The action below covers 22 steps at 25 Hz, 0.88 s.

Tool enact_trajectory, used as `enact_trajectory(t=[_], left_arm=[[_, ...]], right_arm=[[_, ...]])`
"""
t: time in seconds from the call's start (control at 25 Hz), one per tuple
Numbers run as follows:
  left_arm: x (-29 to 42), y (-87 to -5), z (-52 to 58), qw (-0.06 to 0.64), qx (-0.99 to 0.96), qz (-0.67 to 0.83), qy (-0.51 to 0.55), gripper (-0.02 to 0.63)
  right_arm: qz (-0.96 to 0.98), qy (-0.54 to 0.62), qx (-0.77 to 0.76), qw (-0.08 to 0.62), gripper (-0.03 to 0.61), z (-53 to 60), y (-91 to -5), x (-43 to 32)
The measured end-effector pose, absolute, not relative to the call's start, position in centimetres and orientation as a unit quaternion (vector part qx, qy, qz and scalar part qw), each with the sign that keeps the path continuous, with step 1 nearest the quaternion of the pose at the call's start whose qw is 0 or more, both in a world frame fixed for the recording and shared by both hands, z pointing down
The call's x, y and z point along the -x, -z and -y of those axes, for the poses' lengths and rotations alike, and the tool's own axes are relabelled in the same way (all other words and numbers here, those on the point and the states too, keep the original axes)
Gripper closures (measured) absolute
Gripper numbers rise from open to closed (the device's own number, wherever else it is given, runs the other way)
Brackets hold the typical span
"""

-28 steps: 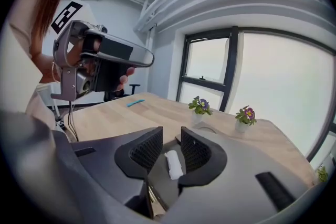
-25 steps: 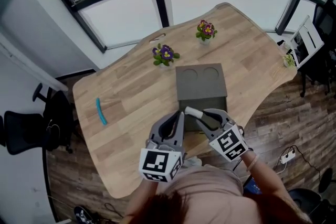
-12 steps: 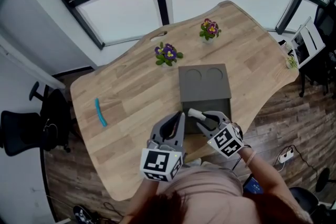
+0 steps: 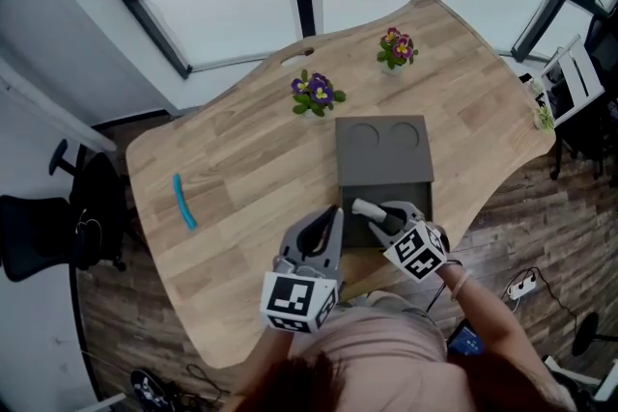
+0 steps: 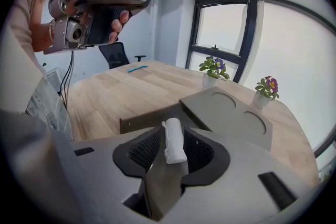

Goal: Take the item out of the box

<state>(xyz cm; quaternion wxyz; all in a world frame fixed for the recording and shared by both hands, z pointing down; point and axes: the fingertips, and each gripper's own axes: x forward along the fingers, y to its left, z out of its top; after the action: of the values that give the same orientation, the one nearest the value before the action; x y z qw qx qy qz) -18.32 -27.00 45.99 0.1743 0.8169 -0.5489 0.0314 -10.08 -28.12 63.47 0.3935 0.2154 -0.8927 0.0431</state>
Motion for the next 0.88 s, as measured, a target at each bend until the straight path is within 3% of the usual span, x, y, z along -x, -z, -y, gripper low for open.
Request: enact_trajectory(t=[0.88], left_arm=[[18.9,-48.7,27.7,0.204,-0.815,0.541,-0.036,0.614]], right_arm=[[0.865,-0.069,-0.174,0.465,0.428,28.8,-68.9,9.7]])
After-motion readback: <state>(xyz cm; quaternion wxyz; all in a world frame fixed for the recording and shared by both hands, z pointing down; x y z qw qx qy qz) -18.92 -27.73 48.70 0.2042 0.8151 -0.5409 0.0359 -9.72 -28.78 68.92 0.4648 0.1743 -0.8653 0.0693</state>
